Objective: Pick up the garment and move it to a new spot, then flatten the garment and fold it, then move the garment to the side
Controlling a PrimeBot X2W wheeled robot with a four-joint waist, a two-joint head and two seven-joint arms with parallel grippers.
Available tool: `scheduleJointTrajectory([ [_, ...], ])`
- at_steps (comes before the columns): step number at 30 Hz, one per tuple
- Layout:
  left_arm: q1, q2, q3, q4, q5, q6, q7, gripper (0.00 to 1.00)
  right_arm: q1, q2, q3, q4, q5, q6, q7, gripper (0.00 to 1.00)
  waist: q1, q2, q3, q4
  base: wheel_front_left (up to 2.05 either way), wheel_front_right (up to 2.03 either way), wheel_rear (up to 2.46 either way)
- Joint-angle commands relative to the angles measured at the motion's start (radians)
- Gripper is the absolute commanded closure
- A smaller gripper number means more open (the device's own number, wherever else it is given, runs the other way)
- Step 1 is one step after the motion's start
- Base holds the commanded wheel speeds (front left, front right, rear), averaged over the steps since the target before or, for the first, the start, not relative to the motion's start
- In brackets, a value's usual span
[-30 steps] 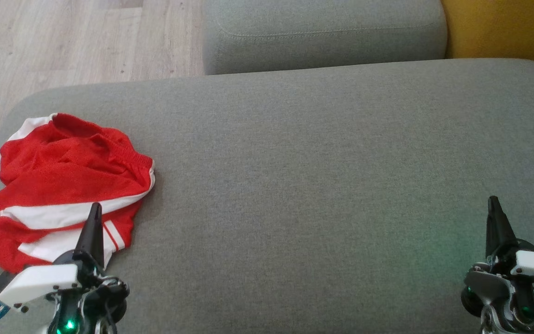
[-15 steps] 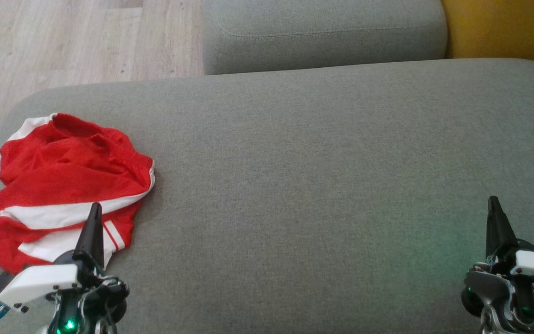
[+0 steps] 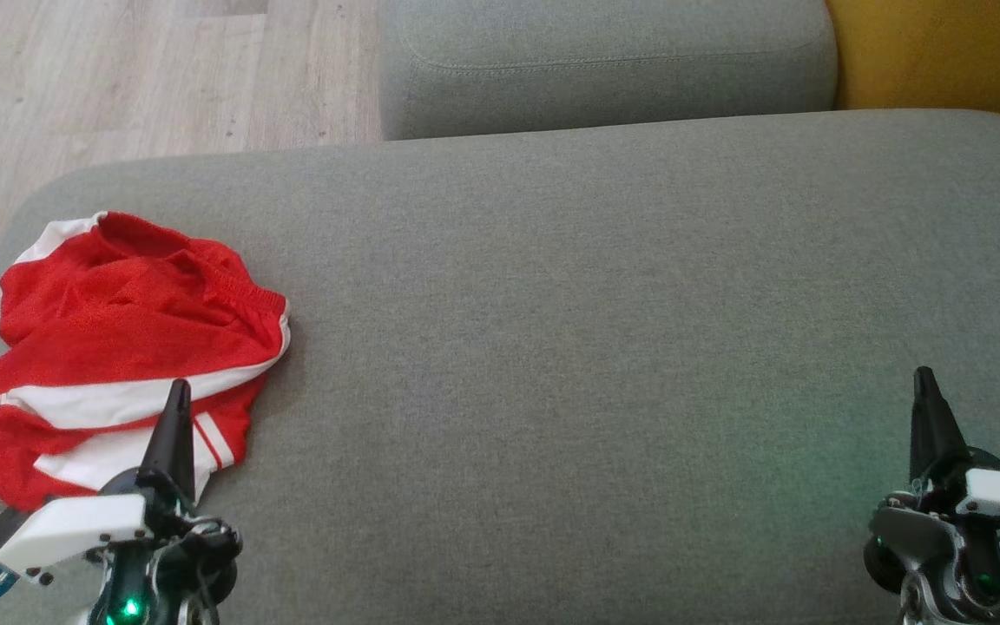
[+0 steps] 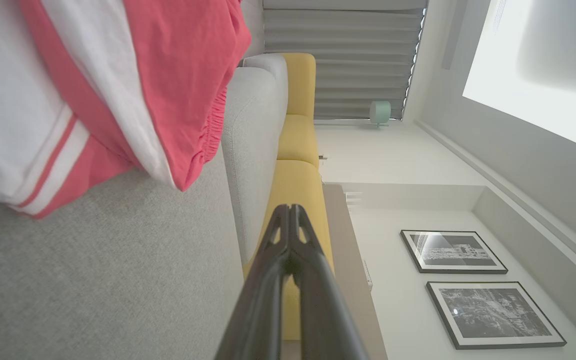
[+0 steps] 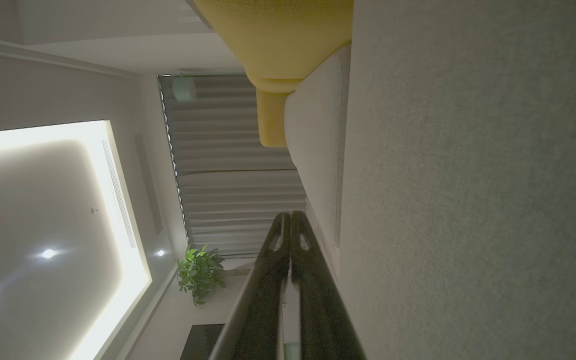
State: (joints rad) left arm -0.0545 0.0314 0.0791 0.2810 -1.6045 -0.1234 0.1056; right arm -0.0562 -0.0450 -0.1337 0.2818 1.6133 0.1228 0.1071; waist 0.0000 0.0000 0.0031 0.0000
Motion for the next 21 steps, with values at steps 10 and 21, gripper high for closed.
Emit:
scheduleJointTrajectory([
  [10, -0.053, 0.019, 0.034, -0.036, -0.004, -0.007, 0.007, 1.0, -0.052, -0.006, 0.02, -0.037, -0.005, 0.008, 0.006, 1.0, 0.0, 0.0, 0.0, 0.0, 0.0, 0.0, 0.0],
  [21, -0.053, 0.019, 0.034, -0.036, -0.004, -0.007, 0.007, 1.0, -0.052, -0.006, 0.02, -0.037, -0.005, 0.008, 0.006, 1.0, 0.0, 0.0, 0.0, 0.0, 0.0, 0.0, 0.0],
])
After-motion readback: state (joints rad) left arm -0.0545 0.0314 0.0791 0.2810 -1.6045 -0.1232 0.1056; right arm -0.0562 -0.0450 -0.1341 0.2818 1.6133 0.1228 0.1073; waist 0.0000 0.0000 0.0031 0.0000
